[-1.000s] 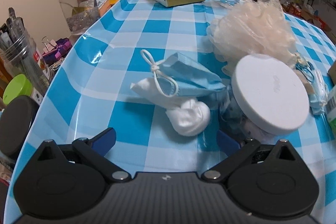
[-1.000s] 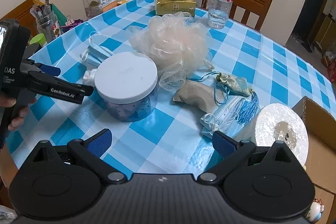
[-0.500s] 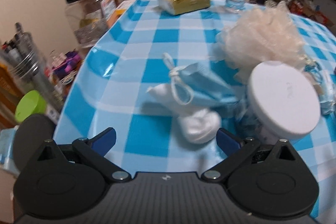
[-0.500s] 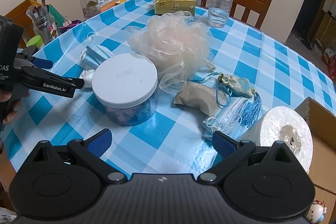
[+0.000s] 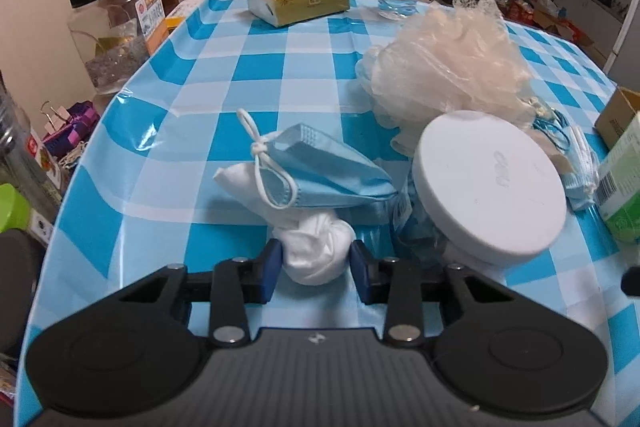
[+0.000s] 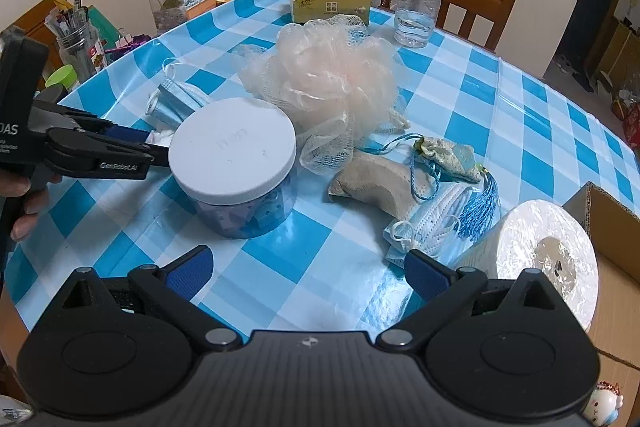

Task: Organize soft objects
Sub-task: 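Grasp the white knotted cloth with the left gripper while the right approaches the pink bath puff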

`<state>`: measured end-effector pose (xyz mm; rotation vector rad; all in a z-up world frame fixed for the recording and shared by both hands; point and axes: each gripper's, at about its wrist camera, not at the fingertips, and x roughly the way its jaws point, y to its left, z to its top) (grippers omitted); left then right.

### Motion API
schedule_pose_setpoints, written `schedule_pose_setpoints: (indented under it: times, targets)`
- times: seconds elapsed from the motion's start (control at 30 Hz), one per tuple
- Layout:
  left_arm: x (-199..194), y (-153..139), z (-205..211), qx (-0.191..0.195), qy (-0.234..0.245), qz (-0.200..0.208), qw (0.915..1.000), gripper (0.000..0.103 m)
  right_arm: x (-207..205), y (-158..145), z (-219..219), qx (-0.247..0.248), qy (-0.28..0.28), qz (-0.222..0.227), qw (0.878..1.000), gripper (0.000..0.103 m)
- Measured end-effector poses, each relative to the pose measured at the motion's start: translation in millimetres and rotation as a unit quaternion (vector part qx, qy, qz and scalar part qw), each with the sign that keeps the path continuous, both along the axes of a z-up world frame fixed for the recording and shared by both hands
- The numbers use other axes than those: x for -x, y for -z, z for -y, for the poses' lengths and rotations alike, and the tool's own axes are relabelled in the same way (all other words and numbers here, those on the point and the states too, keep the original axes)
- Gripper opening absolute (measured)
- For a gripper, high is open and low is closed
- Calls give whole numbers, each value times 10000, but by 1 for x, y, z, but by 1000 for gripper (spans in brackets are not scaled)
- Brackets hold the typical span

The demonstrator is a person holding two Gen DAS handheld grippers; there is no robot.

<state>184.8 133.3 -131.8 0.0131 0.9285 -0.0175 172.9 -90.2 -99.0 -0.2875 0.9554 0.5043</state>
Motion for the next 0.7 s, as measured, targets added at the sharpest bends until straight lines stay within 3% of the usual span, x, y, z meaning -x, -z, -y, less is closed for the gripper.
schedule_pose_setpoints:
  times: [0.27,0.3,0.4,0.43,0.67,0.7]
  targets:
    - [34,-8,-10,98,53,-376,9992,37,0,0,-1,-39,-36,13,10000,103]
    - [36,-8,-10,67,13,-406,9992,40,0,-1,-1,-48,-46,17,10000,103]
    - [36,-6,-8,-64,-146,-372,9992,68,0,-1,-3,-68,-78,26,9999,103]
    - [35,-5,-8,-82,-203,-348,9992,72,0,-1,-4,-80,-93,30,9999,103]
    - [18,8,-8,104,-585,-336,9977,70,0,-3,-8,-69,-165,75,9998,103]
    - [17,9,-8,119,-605,-364,9974,63,0,-3,-8,-62,-168,81,9998,103]
